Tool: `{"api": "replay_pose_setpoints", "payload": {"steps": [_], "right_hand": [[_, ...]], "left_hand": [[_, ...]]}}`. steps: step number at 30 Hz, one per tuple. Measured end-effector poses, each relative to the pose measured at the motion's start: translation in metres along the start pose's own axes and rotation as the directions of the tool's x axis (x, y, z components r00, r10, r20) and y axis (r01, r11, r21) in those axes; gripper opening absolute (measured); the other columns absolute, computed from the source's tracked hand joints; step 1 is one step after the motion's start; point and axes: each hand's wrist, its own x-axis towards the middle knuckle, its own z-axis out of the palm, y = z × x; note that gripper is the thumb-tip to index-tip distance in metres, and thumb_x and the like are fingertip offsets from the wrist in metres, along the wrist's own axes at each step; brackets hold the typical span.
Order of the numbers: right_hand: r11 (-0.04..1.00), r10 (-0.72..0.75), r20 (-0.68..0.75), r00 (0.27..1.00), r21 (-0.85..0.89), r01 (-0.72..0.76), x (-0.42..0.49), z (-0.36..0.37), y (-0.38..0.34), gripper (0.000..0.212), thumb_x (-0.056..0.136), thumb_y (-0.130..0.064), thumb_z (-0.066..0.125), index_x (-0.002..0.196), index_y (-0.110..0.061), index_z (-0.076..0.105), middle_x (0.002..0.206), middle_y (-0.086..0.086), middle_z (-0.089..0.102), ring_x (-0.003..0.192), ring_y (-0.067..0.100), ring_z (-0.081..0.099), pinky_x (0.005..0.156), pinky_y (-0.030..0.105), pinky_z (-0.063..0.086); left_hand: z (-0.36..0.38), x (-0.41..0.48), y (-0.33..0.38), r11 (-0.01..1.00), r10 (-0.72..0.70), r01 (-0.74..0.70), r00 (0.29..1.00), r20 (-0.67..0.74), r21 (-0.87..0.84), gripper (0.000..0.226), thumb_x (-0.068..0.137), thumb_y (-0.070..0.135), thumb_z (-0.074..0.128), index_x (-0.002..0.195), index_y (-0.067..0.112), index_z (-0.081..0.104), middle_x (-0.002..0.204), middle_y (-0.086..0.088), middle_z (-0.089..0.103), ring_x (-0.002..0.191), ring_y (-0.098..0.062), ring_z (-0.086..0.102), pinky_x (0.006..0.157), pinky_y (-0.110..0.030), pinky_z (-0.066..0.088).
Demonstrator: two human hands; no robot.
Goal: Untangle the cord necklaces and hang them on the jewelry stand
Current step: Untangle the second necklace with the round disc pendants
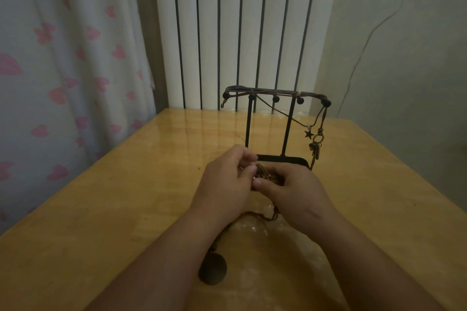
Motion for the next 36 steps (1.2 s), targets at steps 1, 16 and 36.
{"api": "replay_pose_setpoints", "payload": {"steps": [1,16,36], "right_hand": [[1.0,0.001,0.005,1.0,0.0,-0.001,0.0,-0.0006,0.0001,0.019,0.092,-0.035,0.063,0.109,-0.036,0.071,0.083,-0.015,0.068,0.078,-0.001,0.06,0.069,0.021,0.049],[0.999,0.046,0.024,0.999,0.017,-0.046,-0.0024,-0.0042,-0.0047,0.025,0.084,-0.036,0.073,0.107,-0.029,0.073,0.085,-0.012,0.068,0.08,0.003,0.061,0.072,0.026,0.053],[0.994,-0.002,-0.098,0.995,-0.111,-0.009,0.0002,-0.0015,-0.0013,0.02,0.085,-0.036,0.072,0.104,-0.034,0.069,0.085,-0.02,0.058,0.079,-0.004,0.052,0.062,0.014,0.034]], "left_hand": [[-0.0009,0.0004,-0.0009,0.999,0.039,-0.039,0.999,-0.004,0.029,0.02,0.098,0.017,0.056,0.111,0.028,0.066,0.099,0.009,0.066,0.091,-0.005,0.063,0.079,-0.027,0.057],[-0.0045,0.0026,-0.0007,1.0,0.005,-0.004,0.999,0.035,-0.03,0.026,0.1,0.014,0.051,0.086,0.033,0.061,0.085,0.008,0.063,0.078,-0.001,0.058,0.061,-0.01,0.042],[-0.0055,0.0016,0.0012,0.812,-0.3,0.355,0.935,0.19,-0.463,0.019,0.1,0.016,0.054,0.098,0.012,0.072,0.09,-0.009,0.076,0.083,-0.02,0.075,0.079,-0.038,0.062]]}}
